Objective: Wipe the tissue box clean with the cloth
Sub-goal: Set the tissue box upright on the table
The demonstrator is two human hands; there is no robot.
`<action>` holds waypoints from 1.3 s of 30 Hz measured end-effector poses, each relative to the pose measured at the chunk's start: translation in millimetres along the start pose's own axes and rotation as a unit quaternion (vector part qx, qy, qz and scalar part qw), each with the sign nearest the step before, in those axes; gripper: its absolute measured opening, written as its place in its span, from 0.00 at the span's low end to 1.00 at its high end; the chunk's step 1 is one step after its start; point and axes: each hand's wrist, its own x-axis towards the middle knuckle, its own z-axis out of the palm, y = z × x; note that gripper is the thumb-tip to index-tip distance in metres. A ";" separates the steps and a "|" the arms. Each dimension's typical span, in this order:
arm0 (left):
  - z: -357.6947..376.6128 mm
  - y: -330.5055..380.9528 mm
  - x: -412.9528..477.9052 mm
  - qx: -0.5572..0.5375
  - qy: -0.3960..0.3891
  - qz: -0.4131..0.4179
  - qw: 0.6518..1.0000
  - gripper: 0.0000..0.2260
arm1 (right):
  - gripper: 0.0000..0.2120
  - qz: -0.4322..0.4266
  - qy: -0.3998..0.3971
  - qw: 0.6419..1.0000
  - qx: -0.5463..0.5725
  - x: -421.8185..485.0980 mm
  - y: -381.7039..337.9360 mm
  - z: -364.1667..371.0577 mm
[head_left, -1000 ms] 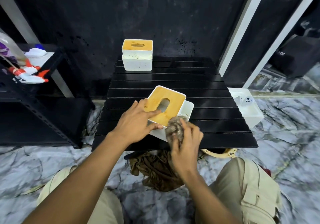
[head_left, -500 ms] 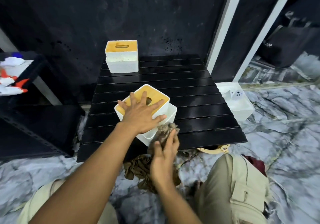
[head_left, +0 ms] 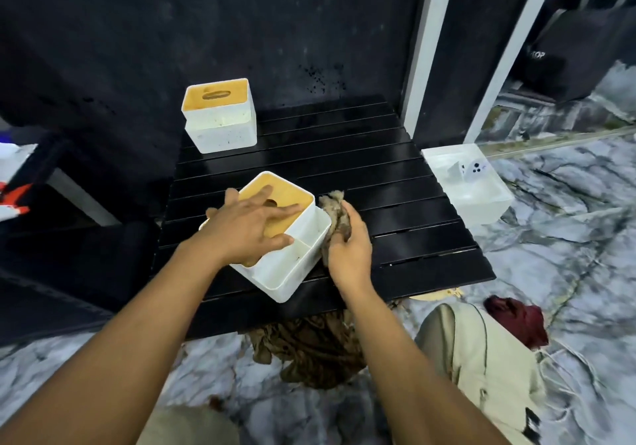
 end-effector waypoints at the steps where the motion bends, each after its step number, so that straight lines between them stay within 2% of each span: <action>1: -0.1 0.6 0.1 -0.001 0.004 -0.003 1.000 0.25 | 0.26 0.007 0.004 1.000 0.018 -16.9 4.5 3.5; 3: -1.3 -1.3 2.8 -0.016 0.012 -0.015 1.000 0.25 | 0.25 0.021 -0.028 0.997 0.070 -56.5 17.3 12.1; 6: -6.8 -9.8 11.1 -0.045 -0.002 -0.008 0.999 0.26 | 0.23 0.092 -0.116 0.981 0.127 -96.4 25.3 14.7; 7: -7.7 -12.9 13.5 -0.050 -0.009 0.002 0.999 0.27 | 0.22 0.109 -0.114 0.977 0.143 -96.4 27.8 11.2; 11: -24.8 -25.2 12.8 -0.115 -0.065 0.051 0.990 0.30 | 0.21 0.112 0.015 0.977 0.182 -59.5 21.4 -18.9; 13: -37.6 -24.3 17.7 -0.185 -0.053 0.034 0.981 0.30 | 0.21 0.100 0.050 0.977 0.180 -41.4 11.8 -35.3; 14: -41.3 -21.4 21.3 -0.194 -0.035 0.008 0.980 0.33 | 0.21 0.095 0.049 0.979 0.175 -35.1 6.4 -41.3; 15: -42.9 -15.7 23.8 -0.179 -0.031 -0.017 0.983 0.39 | 0.21 0.090 0.042 0.980 0.174 -28.9 3.1 -45.1; 17: -37.7 1.4 25.6 -0.087 -0.074 -0.033 0.993 0.50 | 0.22 0.080 0.017 0.982 0.171 -22.3 -1.0 -46.4; 19: -29.2 14.4 24.0 -0.010 -0.095 -0.017 0.995 0.55 | 0.19 0.074 -0.029 0.981 0.175 -27.2 -2.2 -38.5; 21: -31.0 17.9 23.3 0.016 -0.077 0.008 0.997 0.59 | 0.14 0.066 -0.076 0.982 0.161 -45.0 3.2 -24.5; 25: -31.4 14.0 20.9 0.047 -0.080 0.089 0.992 0.61 | 0.06 0.046 -0.054 0.993 0.093 -72.6 21.0 -3.5; 29: -27.4 5.5 6.0 0.060 -0.099 0.165 0.979 0.60 | 0.13 0.019 -0.021 0.996 0.083 -36.4 17.6 8.5; 33: -22.6 0.7 0.4 0.048 -0.080 0.184 0.978 0.59 | 0.19 -0.006 -0.043 0.986 0.162 -7.7 1.4 16.1; 37: -20.3 -2.1 4.6 0.034 -0.064 0.187 0.980 0.60 | 0.21 -0.095 -0.050 0.983 0.146 -70.0 9.0 19.0; 39: -19.5 -4.9 6.2 0.027 -0.063 0.196 0.978 0.60 | 0.24 -0.109 -0.056 0.986 0.111 -117.5 27.1 27.1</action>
